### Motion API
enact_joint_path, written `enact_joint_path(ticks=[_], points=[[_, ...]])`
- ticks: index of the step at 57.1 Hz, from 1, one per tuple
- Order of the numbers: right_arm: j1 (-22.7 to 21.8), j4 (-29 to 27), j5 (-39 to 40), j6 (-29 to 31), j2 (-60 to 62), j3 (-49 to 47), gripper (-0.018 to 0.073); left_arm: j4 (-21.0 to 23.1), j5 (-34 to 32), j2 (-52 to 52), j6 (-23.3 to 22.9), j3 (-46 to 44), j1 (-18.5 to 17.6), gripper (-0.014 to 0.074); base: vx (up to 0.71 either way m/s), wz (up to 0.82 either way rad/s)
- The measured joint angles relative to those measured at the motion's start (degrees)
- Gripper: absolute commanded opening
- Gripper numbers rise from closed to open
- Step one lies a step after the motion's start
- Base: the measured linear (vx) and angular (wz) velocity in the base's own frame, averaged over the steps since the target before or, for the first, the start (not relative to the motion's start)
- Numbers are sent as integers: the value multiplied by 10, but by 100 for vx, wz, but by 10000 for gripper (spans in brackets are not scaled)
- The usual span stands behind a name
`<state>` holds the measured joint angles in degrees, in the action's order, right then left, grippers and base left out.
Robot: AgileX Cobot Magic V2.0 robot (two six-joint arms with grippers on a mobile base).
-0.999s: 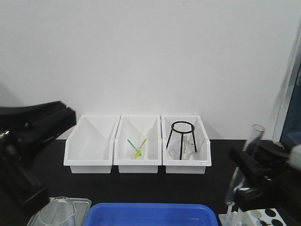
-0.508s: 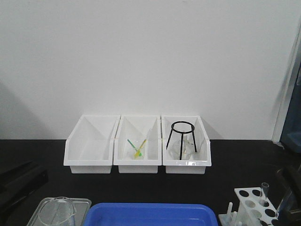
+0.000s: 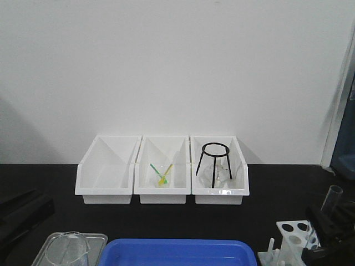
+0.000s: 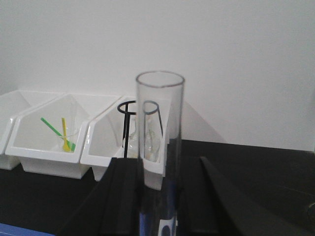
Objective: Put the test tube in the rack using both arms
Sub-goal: 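Carry the tube with the right gripper and lower it into a rack hole, then open the right gripper and lift it away from the rack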
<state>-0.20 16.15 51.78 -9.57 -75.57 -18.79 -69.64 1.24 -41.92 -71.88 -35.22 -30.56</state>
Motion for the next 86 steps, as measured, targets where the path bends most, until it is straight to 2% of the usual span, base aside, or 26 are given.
enact_joint_path(ticks=[10,40,58,68,86], points=[[0,-2,3,21,-18,0,-8,2,13,0,0,0,0,-7,0,0],[0,-2,0,24,-130,-2,-8,2,13,0,0,0,0,-7,0,0],[0,-2,3,30,-145,-2,15,2,13,0,0,0,0,-7,0,0],[0,-2,5,33,-145,-2,124,2,13,0,0,0,0,-7,0,0],[0,5,8,21,-141,-2,446,2,13,0,0,0,0,-7,0,0]])
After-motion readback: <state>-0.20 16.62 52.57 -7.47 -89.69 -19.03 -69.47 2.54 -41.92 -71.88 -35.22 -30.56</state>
